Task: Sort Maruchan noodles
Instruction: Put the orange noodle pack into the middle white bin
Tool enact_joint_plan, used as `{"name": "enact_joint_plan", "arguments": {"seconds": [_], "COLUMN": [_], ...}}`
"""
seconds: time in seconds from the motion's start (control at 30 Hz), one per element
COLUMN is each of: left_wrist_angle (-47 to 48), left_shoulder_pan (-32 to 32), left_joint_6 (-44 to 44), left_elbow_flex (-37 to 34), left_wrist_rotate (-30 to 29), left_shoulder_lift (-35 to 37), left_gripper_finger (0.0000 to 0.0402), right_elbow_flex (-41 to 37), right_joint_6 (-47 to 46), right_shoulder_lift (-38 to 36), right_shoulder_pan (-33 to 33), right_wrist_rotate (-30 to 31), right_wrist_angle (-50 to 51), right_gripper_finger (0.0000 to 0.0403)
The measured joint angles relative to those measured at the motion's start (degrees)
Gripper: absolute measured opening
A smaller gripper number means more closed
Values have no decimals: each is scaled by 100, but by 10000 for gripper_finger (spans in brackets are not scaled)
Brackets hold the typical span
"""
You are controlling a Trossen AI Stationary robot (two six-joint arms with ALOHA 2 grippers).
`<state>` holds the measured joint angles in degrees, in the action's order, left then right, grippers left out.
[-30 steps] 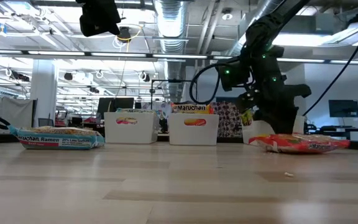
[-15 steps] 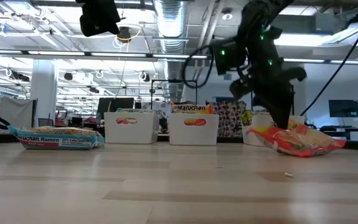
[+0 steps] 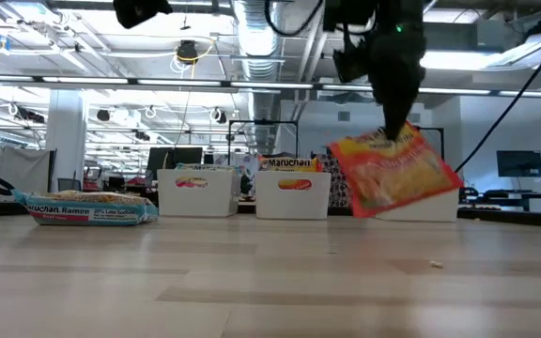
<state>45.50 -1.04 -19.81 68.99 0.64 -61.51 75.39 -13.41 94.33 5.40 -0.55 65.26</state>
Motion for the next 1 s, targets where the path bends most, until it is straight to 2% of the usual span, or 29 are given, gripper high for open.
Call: {"name": "enact_joint_plan", "arguments": {"seconds": [0.17,0.33,0.47,0.57,0.83,1.0], "left_wrist_angle": [13,10,6,8,7,6], "left_shoulder_pan": [-114,-228,-330,-400,-627,-828], "left_joint_6": [189,397,463,524,978,1148], "left_elbow_flex": [2,4,4,4,4,4], "left_wrist_rotate": [-187,-989,-1667,-1955,-2014,-2015], "left_shoulder_lift": [418,696,791,837,828,828], "left_gripper_finger": [111,111,111,111,111,111], "right_elbow_flex": [343,816,1139,1387,1629,1631], "right_joint_6": [-473,-772,-913,-919,-874,-856], "right_shoulder_lift": [-101,-101,-101,-101,-101,-33], "right_shoulder_pan": [-106,-124,57,287,1237,1794], "right_wrist_rotate": [103,377,613,875,1123,1122], "right_wrist_angle": [-219,-439,-804,-1014,-2409,-2845], "right_gripper_finger": [4,4,4,4,1,1]}}
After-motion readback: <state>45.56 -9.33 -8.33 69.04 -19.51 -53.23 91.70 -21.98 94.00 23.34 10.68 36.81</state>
